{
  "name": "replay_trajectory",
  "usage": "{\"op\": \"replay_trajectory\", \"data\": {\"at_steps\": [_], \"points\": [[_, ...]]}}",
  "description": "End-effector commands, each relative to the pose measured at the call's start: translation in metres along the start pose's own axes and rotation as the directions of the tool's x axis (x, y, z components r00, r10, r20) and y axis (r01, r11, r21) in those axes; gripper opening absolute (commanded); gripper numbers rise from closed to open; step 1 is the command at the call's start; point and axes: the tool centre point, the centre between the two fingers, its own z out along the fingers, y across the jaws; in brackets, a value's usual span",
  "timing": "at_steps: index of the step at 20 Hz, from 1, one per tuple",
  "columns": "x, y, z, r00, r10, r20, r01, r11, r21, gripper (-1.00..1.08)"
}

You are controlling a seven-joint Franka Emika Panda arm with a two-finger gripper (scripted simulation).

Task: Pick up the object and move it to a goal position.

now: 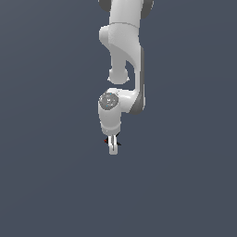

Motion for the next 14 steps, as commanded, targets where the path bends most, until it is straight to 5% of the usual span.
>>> {"op": "replay_trajectory", "data": {"at_steps": [1,14], "points": [[-0.013,0.010,-0.004,1.000,0.000,0.000,0.000,1.000,0.000,-1.00],[-0.045,0.034,-0.015,1.000,0.000,0.000,0.000,1.000,0.001,-1.00]]}}
